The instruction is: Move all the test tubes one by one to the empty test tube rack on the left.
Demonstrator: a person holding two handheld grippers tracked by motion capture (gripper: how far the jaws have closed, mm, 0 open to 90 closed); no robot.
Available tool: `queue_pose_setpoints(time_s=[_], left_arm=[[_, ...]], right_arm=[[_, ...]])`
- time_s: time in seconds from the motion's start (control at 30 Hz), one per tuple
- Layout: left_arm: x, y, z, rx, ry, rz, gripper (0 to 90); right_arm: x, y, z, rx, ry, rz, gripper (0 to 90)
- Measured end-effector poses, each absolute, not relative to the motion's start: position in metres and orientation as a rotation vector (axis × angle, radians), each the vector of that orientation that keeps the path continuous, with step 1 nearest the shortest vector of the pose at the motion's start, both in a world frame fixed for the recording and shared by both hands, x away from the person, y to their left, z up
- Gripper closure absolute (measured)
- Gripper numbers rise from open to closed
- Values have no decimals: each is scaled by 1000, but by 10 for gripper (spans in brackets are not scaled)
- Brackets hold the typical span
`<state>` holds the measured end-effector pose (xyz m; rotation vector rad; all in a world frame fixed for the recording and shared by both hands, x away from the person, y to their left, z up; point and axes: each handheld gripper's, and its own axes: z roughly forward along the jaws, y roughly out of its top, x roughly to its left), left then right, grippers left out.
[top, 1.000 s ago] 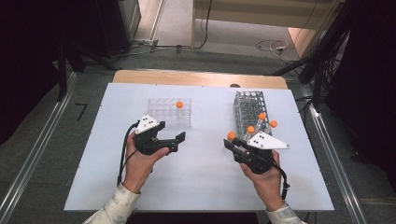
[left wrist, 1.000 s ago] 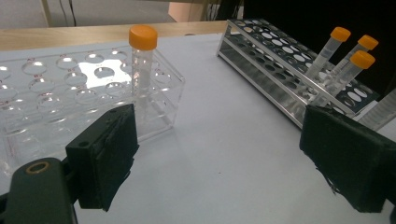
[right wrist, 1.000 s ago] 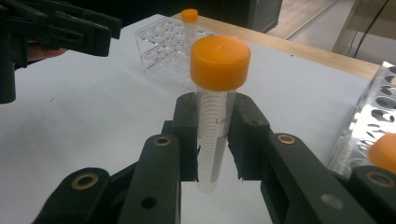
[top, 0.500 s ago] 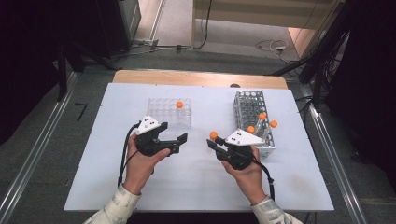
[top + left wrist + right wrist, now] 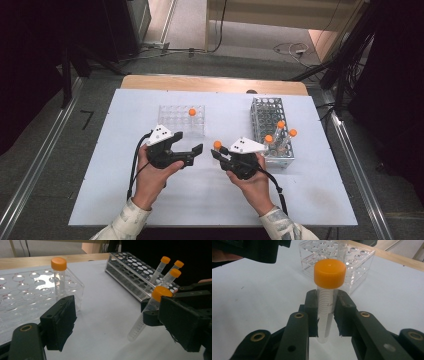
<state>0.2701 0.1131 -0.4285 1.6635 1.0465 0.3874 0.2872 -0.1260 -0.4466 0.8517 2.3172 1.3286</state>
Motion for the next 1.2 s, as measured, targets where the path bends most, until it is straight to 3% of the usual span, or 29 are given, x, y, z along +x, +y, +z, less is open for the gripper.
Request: queue_pose_setpoints(time_s=[0.57, 0.9, 1.2], left_arm=[[264, 97, -429, 1711, 937, 348, 349], [262, 95, -432, 1742, 912, 380, 598], [262, 93, -433, 1755, 906, 376, 697]], right_arm=[[283, -100, -449, 785, 2364, 1340, 719], [281, -93, -449, 764, 2376, 1351, 718], [281, -93, -450, 765, 2378, 1345, 717]])
